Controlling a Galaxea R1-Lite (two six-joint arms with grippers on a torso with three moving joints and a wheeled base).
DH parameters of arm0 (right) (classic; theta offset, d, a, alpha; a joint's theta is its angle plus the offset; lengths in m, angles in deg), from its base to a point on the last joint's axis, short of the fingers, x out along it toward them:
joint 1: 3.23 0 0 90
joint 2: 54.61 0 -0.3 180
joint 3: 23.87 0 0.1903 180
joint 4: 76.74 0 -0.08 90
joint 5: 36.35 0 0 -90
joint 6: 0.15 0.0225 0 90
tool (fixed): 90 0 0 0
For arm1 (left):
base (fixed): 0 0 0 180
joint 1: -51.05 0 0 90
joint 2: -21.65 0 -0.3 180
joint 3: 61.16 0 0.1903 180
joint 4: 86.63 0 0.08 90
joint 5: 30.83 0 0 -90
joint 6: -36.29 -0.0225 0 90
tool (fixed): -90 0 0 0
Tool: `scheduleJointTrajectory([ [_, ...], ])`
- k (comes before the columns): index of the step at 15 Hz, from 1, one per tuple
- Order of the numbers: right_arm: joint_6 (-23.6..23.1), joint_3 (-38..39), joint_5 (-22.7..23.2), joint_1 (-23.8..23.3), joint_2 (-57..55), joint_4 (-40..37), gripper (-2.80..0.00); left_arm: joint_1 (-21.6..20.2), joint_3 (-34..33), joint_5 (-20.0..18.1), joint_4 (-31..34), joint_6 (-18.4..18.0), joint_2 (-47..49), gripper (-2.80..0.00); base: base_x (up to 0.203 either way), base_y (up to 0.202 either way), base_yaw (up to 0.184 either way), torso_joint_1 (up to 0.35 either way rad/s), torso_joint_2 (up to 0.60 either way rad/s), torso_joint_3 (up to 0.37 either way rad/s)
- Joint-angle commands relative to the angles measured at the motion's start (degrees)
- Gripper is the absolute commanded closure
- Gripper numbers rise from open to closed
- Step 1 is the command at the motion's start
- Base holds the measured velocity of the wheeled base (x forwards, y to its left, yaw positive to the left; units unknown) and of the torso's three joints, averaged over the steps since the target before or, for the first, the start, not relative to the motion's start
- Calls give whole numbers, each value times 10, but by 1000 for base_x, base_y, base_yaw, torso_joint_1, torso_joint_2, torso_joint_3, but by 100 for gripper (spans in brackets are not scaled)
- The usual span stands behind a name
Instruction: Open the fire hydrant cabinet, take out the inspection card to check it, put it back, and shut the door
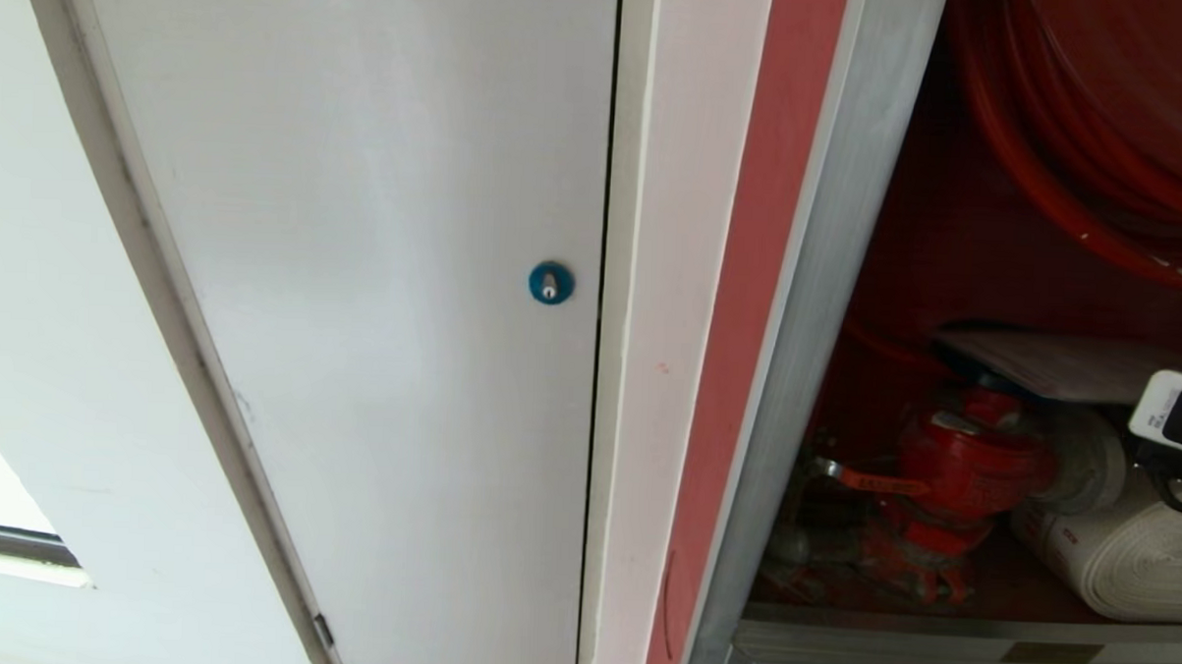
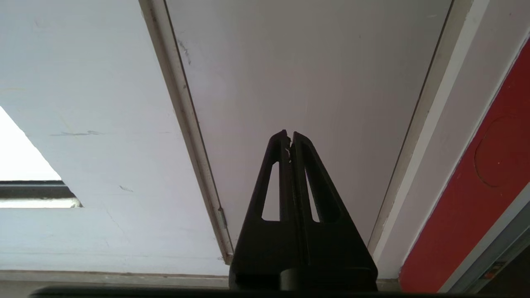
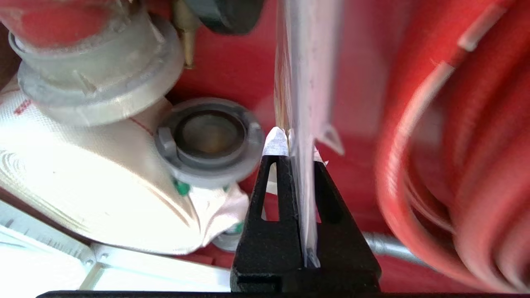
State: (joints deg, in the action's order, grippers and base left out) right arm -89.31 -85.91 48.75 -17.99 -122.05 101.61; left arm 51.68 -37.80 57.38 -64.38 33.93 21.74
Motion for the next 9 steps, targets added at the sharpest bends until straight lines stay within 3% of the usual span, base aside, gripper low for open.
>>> scheduleJointTrajectory([
  [1, -4, 18, 4, 0, 44, 1, 0, 0, -7, 0, 0, 0, 1, 0, 0, 0, 0, 0, 0, 0],
  [5, 28, 28, 53, -1, 110, -31, 0, 0, -7, 0, 0, 0, 0, 0, 0, 0, 0, 0, 0, 0],
  [9, 127, -18, 121, -1, 205, -257, 0, 0, -7, 0, 0, 0, 0, 0, 0, 0, 0, 0, 0, 0],
])
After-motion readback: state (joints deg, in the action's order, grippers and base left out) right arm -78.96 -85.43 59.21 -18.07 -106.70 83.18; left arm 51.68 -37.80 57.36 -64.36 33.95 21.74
